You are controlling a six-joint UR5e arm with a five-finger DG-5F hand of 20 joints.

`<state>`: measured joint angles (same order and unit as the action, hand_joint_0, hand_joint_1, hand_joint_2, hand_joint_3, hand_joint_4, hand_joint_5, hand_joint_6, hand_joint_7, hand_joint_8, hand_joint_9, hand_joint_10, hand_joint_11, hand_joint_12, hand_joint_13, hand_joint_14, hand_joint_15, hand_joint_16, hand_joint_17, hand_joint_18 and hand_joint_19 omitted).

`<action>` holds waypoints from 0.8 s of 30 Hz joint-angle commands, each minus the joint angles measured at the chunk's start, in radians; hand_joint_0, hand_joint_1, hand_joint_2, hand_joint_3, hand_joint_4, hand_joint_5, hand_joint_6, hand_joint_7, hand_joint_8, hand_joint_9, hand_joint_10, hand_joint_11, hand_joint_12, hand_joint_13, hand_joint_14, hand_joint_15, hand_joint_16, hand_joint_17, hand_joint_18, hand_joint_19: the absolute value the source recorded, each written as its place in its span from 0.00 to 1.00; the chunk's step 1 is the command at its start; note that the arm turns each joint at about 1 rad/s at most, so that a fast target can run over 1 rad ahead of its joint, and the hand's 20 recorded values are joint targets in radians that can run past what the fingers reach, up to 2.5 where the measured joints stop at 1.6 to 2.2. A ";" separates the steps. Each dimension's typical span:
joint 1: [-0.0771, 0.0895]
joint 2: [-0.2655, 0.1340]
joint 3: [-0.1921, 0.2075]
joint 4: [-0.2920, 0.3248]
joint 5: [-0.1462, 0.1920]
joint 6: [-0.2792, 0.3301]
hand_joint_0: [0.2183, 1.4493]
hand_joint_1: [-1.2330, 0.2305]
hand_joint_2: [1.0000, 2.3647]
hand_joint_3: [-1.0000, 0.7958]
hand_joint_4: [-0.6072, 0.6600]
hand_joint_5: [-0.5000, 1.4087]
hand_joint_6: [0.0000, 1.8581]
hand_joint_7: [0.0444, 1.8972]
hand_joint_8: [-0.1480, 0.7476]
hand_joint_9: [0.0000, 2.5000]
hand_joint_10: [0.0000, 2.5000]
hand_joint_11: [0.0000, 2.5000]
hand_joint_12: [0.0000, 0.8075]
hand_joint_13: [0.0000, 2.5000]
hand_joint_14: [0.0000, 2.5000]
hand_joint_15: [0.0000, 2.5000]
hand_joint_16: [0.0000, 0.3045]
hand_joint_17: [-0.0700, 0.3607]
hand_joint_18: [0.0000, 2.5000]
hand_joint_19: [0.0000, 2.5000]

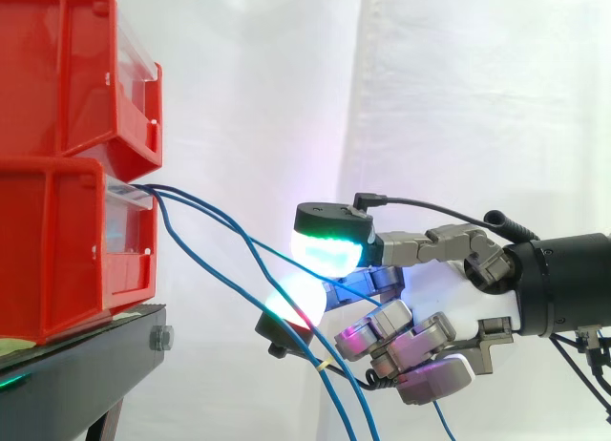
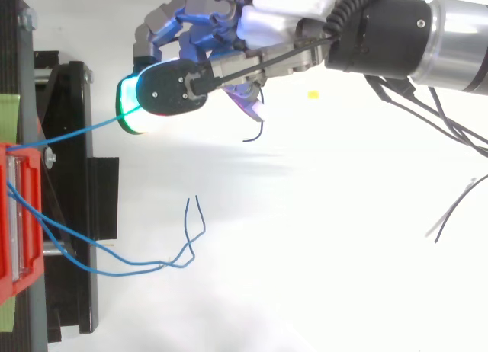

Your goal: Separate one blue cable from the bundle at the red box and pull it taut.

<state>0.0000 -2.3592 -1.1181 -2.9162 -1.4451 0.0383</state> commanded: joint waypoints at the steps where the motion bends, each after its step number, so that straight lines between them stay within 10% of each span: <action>1: -0.002 0.000 0.000 0.000 -0.001 0.000 0.32 0.40 0.01 0.46 0.59 0.13 0.46 0.48 0.61 0.15 1.00 0.94 0.88 0.61 1.00 0.75 0.83 0.60 0.78 0.36; 3: -0.002 0.000 0.000 0.000 -0.001 0.000 0.32 0.39 0.01 0.46 0.58 0.13 0.46 0.49 0.61 0.15 1.00 0.95 0.88 0.60 1.00 0.75 0.81 0.59 0.77 0.35; 4: -0.002 0.000 0.000 0.000 -0.003 0.000 0.33 0.38 0.01 0.47 0.58 0.13 0.46 0.48 0.60 0.15 1.00 0.93 0.89 0.60 1.00 0.75 0.27 0.59 0.77 0.37; 15: 0.000 0.000 0.037 -0.003 -0.051 0.003 0.34 0.37 0.01 0.49 0.56 0.14 0.48 0.48 0.58 0.15 1.00 0.93 0.87 0.59 1.00 0.74 0.26 0.57 0.75 0.37; 24: -0.005 0.006 0.054 -0.024 -0.179 0.003 0.34 0.36 0.01 0.49 0.56 0.14 0.49 0.49 0.58 0.14 1.00 0.94 0.86 0.58 1.00 0.75 0.25 0.57 0.74 0.38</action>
<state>-0.0029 -2.3578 -1.0662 -2.9365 -1.5788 0.0440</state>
